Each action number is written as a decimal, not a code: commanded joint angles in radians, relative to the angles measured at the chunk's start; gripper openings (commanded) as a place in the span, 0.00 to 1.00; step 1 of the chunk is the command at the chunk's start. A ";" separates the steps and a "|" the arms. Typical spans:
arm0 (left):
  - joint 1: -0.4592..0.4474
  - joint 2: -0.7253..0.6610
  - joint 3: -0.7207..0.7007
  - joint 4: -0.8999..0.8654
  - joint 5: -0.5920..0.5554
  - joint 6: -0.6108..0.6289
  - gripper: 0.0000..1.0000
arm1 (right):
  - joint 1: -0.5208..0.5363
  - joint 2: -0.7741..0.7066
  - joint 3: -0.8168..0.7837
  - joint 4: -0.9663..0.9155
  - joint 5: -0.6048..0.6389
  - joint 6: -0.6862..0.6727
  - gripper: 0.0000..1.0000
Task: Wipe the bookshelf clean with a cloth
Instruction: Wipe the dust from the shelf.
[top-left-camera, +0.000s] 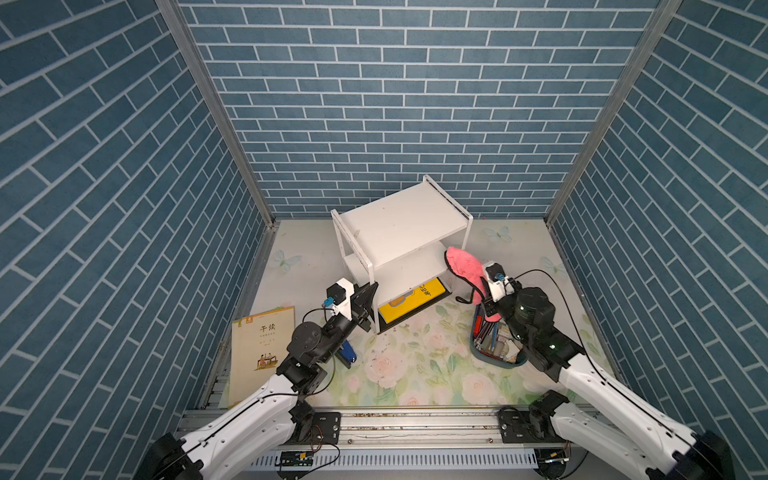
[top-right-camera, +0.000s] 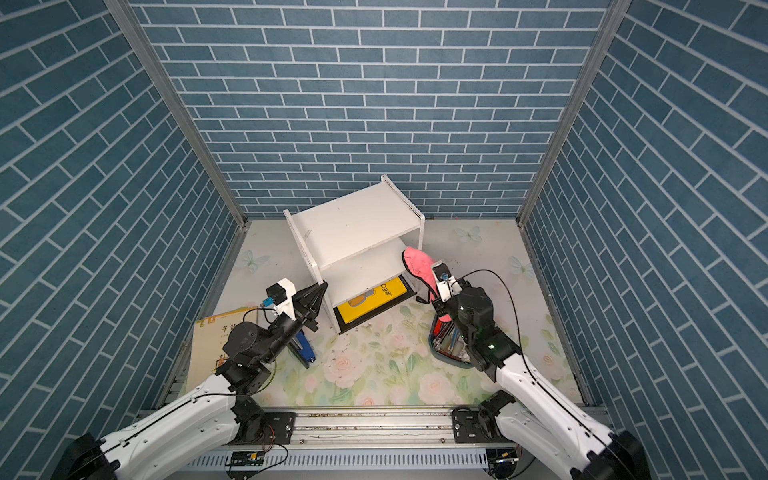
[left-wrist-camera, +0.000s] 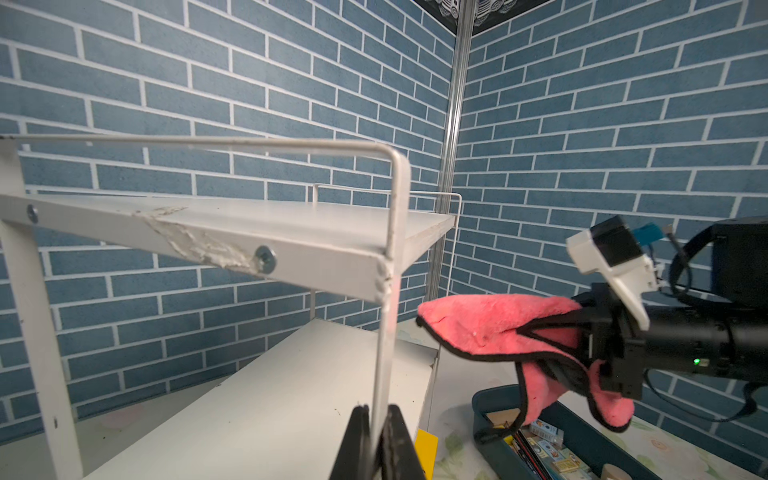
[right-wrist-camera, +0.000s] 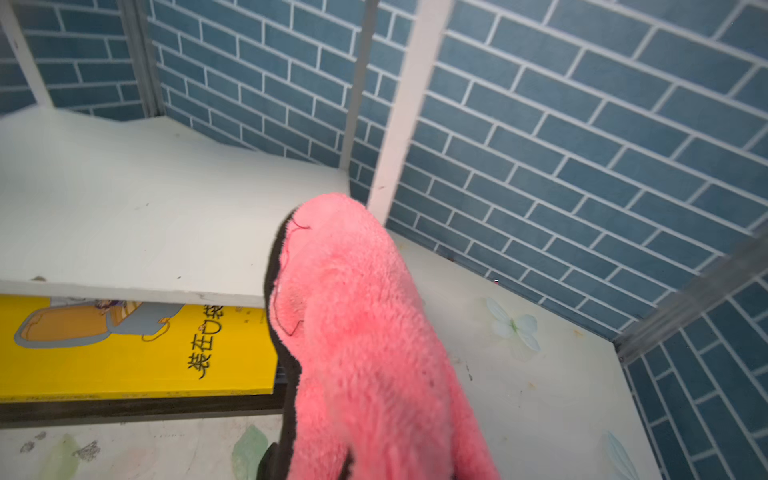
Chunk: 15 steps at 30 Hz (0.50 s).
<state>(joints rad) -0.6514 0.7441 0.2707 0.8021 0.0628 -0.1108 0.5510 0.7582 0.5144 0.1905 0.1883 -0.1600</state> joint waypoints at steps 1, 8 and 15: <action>0.005 -0.041 -0.029 -0.028 -0.134 -0.088 0.00 | -0.069 -0.102 -0.022 -0.040 0.095 0.192 0.00; 0.005 -0.145 -0.046 -0.102 -0.215 -0.136 0.00 | -0.328 0.091 0.091 -0.015 -0.173 0.475 0.00; 0.005 -0.175 -0.040 -0.186 -0.260 -0.138 0.00 | -0.397 0.435 0.257 0.300 -0.586 0.670 0.00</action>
<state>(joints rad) -0.6552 0.5812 0.2359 0.6746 -0.0315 -0.1329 0.1635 1.1324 0.7036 0.2890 -0.1570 0.3756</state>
